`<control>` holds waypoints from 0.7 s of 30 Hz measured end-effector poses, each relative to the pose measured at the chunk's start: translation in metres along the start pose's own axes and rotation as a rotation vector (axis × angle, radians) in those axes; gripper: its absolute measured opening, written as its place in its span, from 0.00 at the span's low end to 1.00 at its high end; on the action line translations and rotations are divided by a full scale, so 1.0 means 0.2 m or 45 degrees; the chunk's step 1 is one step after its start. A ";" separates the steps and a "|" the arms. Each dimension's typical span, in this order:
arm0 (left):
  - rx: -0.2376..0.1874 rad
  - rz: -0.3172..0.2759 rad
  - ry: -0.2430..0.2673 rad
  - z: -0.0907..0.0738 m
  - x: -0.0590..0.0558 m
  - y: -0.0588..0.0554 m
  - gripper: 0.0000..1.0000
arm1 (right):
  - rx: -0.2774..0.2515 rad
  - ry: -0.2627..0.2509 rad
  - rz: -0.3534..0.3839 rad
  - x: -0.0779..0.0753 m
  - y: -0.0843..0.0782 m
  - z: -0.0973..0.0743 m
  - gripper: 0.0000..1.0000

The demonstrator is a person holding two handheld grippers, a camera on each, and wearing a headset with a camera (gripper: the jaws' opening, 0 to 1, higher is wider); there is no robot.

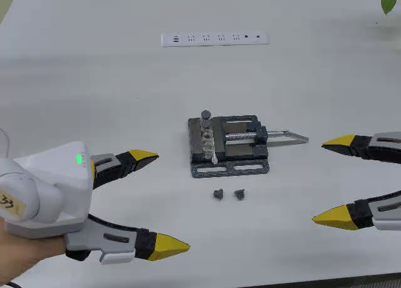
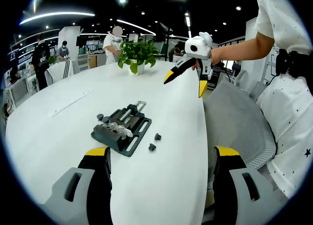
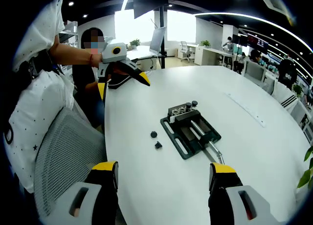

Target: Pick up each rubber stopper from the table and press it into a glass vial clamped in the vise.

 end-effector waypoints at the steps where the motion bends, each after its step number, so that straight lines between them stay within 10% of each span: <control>1: 0.019 0.008 -0.016 0.02 0.00 -0.01 0.81 | -0.011 -0.001 0.007 0.01 -0.01 -0.01 0.75; 21: 0.088 0.140 -0.156 0.33 -0.01 -0.10 0.42 | -0.056 -0.076 0.088 0.09 -0.11 -0.10 0.72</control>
Point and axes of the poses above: the centre of the closed fingertips' face, and the gripper's own axes: z roughly forward along the fingers, x roughly to its left, y roughly out of its top, the point moved 4 cm from there along -z, roughly backward along the fingers, and after that the axes turned 13 degrees about y, right-handed, at the moved point
